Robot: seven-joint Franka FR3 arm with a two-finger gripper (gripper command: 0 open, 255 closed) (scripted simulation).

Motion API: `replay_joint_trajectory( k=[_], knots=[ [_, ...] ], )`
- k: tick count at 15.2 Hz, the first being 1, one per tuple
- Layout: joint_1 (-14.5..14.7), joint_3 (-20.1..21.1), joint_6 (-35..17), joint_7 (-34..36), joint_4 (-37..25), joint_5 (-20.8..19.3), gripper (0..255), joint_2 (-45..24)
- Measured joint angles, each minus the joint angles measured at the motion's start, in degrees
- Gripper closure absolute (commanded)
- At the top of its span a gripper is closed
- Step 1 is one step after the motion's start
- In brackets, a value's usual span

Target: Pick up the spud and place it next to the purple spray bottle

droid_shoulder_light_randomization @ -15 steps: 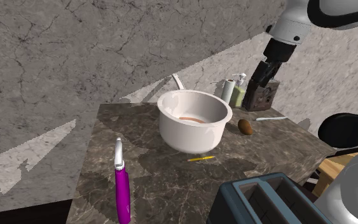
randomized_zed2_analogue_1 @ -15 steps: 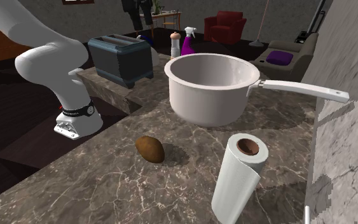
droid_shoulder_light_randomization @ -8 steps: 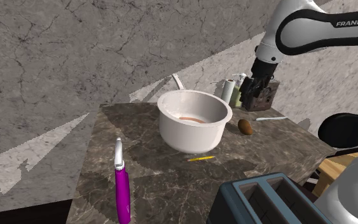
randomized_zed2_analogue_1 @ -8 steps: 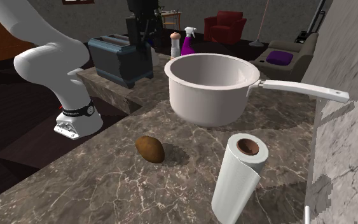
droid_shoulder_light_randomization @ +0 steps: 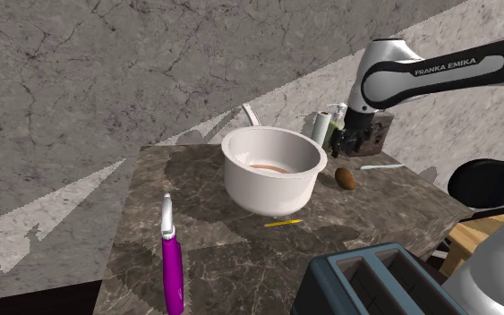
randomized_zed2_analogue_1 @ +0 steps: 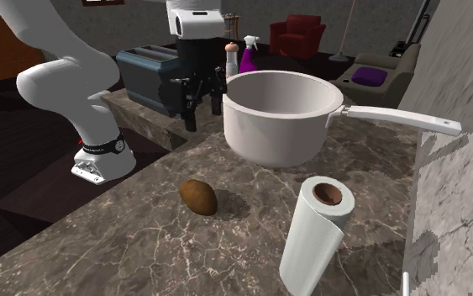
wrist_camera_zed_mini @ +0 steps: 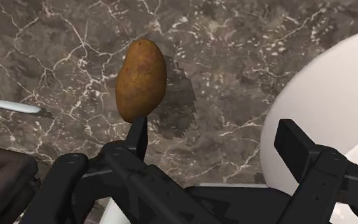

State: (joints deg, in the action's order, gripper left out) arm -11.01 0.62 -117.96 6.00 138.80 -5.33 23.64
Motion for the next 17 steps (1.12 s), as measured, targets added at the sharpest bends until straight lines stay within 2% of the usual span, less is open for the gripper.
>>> replay_joint_trajectory(
  k=[9,17],
  knots=[
    [-5.7,-2.1,-9.8,7.7,-0.3,-5.4,0,-13.4],
    [-6.7,-2.9,-16.6,9.0,1.6,-7.0,0,-18.5]
  ],
)
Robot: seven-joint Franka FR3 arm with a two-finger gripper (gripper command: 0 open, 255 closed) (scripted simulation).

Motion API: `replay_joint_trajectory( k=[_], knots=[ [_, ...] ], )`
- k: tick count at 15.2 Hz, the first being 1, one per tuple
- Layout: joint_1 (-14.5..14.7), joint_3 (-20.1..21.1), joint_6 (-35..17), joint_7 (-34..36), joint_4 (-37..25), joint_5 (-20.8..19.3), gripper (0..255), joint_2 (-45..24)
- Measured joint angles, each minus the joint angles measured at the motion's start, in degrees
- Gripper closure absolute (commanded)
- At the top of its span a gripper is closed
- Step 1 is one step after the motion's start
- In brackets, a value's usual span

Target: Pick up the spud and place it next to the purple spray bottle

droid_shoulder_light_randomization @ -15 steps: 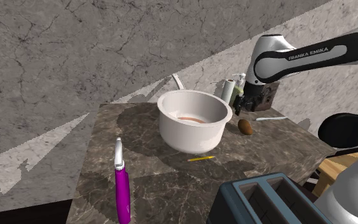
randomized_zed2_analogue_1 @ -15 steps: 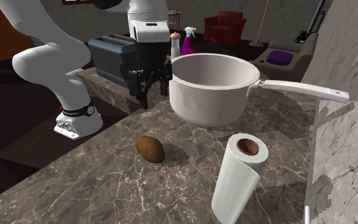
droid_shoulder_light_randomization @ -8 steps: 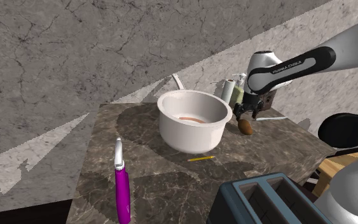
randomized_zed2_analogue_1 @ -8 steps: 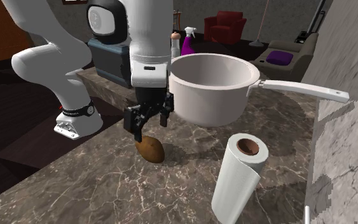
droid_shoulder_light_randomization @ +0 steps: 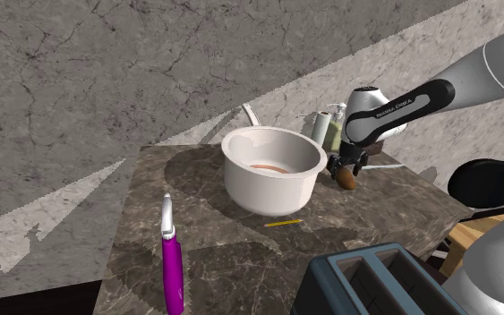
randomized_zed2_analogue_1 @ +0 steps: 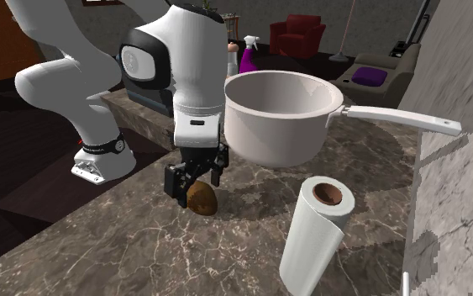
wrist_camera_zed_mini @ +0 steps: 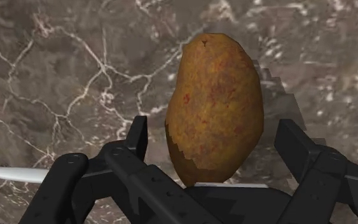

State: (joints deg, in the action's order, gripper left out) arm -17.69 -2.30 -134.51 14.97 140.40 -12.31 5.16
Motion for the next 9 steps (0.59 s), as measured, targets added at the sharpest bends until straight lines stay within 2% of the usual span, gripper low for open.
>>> replay_joint_trajectory(
  k=[6,7,9],
  knots=[
    [0.0,0.0,-0.6,0.1,0.3,-0.1,0,-0.3],
    [0.0,0.0,-0.6,0.1,0.3,-0.1,255,-0.3],
    [0.0,0.0,-0.6,0.1,0.2,-0.1,255,-0.3]
  ],
)
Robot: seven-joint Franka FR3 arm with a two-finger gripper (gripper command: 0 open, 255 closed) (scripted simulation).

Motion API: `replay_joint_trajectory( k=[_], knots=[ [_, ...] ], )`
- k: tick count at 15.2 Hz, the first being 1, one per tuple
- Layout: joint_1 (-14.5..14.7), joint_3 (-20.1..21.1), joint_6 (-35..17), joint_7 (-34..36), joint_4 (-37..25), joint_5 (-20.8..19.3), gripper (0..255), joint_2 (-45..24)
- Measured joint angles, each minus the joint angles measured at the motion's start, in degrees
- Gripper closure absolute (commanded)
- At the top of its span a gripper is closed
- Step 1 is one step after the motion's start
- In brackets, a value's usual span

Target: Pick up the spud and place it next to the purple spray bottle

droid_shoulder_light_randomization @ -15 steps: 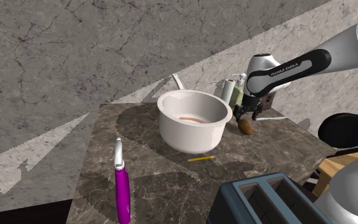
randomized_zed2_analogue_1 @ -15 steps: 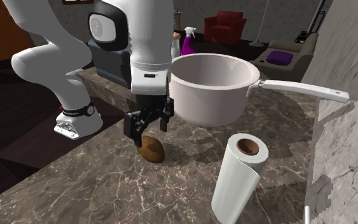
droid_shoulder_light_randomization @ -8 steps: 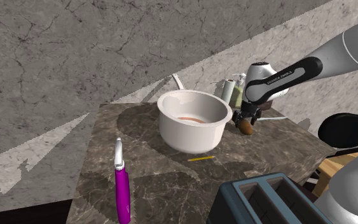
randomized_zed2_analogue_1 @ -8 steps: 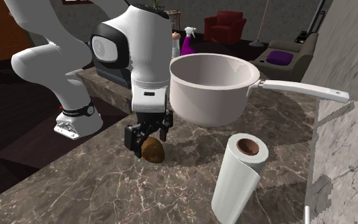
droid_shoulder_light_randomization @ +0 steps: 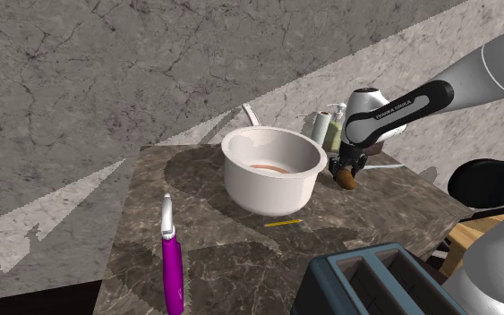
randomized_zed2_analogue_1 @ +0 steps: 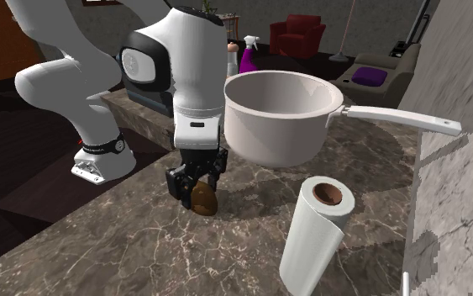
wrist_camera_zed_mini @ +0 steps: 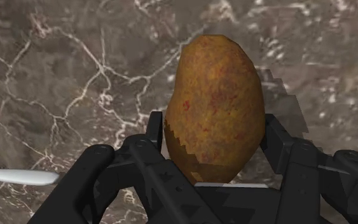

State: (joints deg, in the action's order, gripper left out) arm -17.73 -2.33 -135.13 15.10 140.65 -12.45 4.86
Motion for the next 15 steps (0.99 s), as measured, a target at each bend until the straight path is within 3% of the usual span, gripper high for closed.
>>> replay_joint_trajectory(
  k=[8,15],
  knots=[
    [0.0,0.0,0.0,0.0,0.0,0.0,255,0.0],
    [0.2,0.1,4.9,-1.0,-2.0,0.8,255,2.9]
  ],
)
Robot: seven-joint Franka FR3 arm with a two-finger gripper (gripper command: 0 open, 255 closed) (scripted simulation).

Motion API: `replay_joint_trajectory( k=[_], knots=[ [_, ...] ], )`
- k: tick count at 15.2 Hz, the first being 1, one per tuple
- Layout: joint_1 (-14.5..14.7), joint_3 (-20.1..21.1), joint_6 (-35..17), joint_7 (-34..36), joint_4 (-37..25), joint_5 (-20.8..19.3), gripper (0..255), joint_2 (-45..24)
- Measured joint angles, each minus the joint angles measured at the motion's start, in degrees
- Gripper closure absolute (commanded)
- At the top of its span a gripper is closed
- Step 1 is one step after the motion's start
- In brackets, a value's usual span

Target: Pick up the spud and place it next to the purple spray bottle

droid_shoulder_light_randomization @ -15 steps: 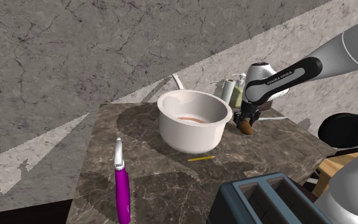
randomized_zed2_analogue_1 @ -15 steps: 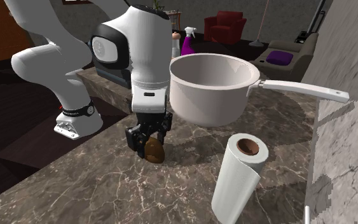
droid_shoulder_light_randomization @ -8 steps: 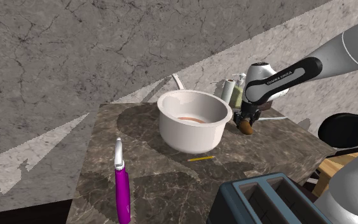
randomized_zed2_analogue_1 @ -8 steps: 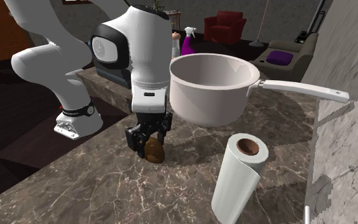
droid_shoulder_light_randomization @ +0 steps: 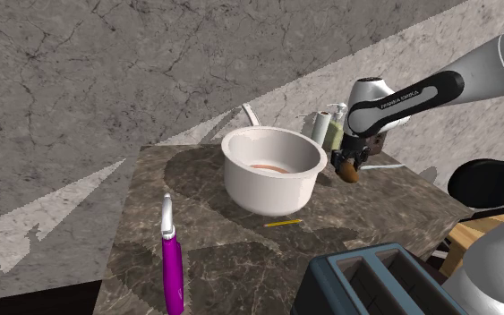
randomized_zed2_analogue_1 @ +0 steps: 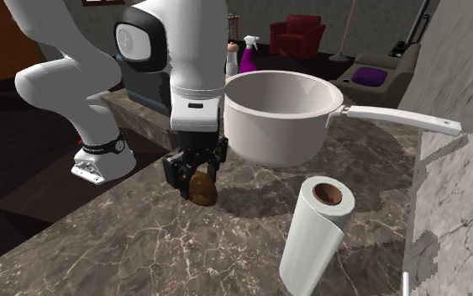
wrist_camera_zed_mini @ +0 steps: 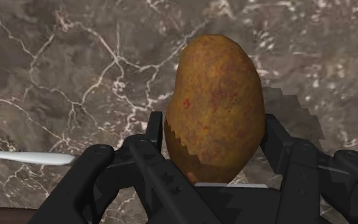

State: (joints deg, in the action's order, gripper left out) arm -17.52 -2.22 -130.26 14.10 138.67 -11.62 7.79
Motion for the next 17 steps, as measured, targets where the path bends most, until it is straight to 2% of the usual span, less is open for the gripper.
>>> replay_joint_trajectory(
  k=[17],
  knots=[
    [0.4,0.2,13.4,-2.3,-7.4,1.5,255,6.1]
  ],
)
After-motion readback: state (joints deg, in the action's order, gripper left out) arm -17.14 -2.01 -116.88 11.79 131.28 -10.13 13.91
